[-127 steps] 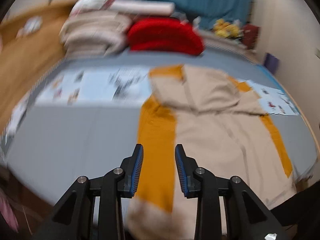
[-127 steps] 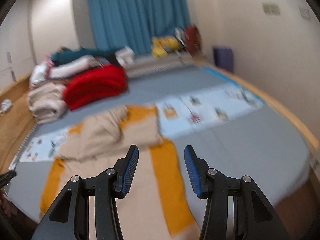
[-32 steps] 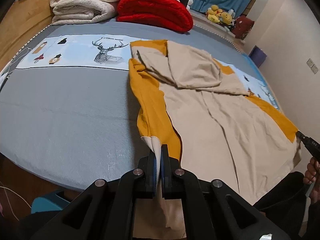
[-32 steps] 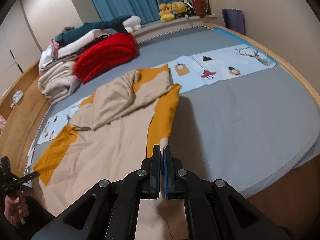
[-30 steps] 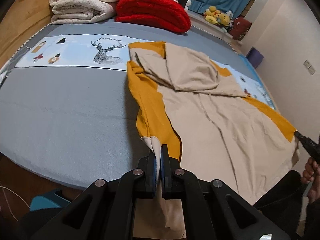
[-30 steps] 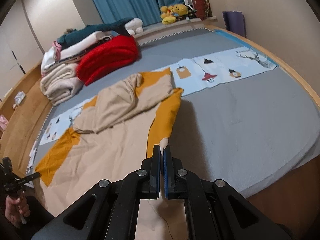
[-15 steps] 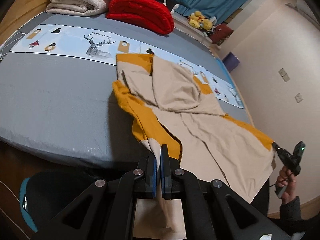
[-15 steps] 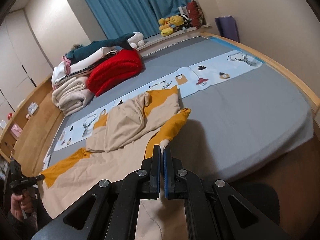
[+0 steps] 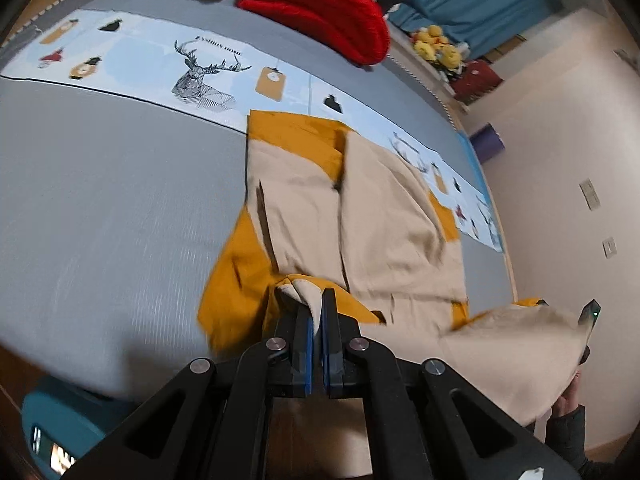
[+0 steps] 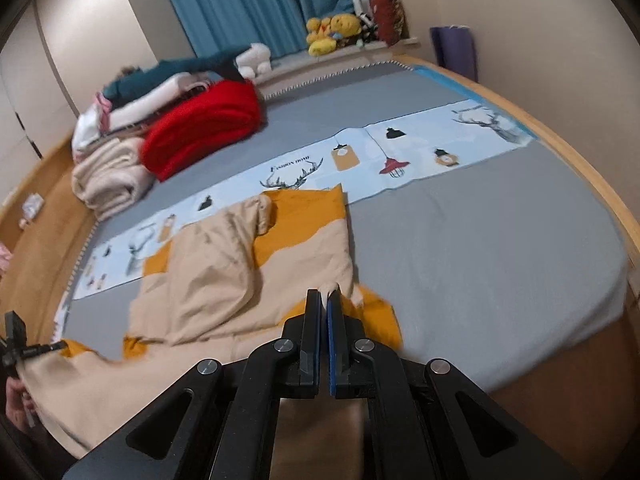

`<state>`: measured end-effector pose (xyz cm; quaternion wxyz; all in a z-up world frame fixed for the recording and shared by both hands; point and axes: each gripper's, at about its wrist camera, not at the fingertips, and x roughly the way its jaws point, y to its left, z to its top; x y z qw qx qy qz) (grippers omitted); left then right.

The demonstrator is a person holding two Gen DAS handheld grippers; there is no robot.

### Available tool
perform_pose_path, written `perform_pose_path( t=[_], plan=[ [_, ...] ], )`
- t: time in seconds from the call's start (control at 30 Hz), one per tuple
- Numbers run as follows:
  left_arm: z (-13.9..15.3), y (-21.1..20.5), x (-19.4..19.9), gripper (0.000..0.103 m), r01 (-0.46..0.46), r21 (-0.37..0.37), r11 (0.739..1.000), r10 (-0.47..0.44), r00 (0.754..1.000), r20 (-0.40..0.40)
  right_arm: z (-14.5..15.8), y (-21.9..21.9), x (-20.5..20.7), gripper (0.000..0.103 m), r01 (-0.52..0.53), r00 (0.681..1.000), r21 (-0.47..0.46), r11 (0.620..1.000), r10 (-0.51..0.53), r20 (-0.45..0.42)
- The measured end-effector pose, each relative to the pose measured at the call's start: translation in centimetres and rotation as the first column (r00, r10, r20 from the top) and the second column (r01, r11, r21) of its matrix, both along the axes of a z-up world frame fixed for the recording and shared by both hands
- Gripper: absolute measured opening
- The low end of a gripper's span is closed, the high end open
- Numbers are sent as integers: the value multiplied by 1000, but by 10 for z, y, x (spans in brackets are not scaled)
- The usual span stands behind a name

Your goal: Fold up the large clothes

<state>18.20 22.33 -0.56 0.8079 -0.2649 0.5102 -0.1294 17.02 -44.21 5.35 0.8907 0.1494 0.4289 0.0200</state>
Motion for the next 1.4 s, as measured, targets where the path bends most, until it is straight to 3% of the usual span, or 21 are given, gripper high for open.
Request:
perform_pose_path(
  t=[0.17, 0.3, 0.4, 0.6, 0.67, 0.77, 0.83, 0.87, 0.97, 1.2, 1.4],
  plan=[
    [-55, 12, 77, 2, -49, 5, 999, 50, 995, -85, -48, 9, 105, 3, -40, 992, -40, 998, 35, -120],
    [-95, 11, 95, 3, -75, -14, 997, 71, 981, -180, -95, 13, 149, 3, -41, 979, -55, 998, 29, -201],
    [-96, 13, 95, 7, -89, -18, 996, 84, 979, -188, -122, 7, 155, 3, -7, 969, -33, 999, -2, -245],
    [-87, 25, 86, 14, -109, -52, 993, 98, 977, -192, -113, -10, 155, 12, 73, 980, 14, 997, -69, -189],
    [-82, 34, 81, 31, -151, -68, 986, 137, 973, -184, -102, -22, 147, 13, 120, 983, 33, 992, -114, -146],
    [-71, 58, 65, 38, -256, -74, 964, 243, 957, -157, -93, -35, 136, 27, 158, 983, 65, 985, -151, -102],
    [-71, 70, 58, 38, -300, -71, 951, 286, 944, -161, -98, -35, 132, 42, 149, 982, 65, 987, -140, -125],
    [-71, 74, 56, 38, -309, -54, 949, 296, 940, -168, -103, -33, 133, 43, 128, 982, 68, 989, -117, -148],
    [-75, 71, 55, 38, -283, -2, 959, 277, 943, -185, -118, -23, 137, 44, 58, 977, 73, 996, -41, -207],
    [-98, 40, 70, 45, -162, 91, 982, 178, 961, -209, -150, -6, 143, 44, -7, 951, 61, 998, 25, -308],
    [-99, 22, 93, 45, -151, 89, 985, 165, 971, -173, -172, 2, 147, 44, -39, 931, 52, 998, 55, -361]
  ],
)
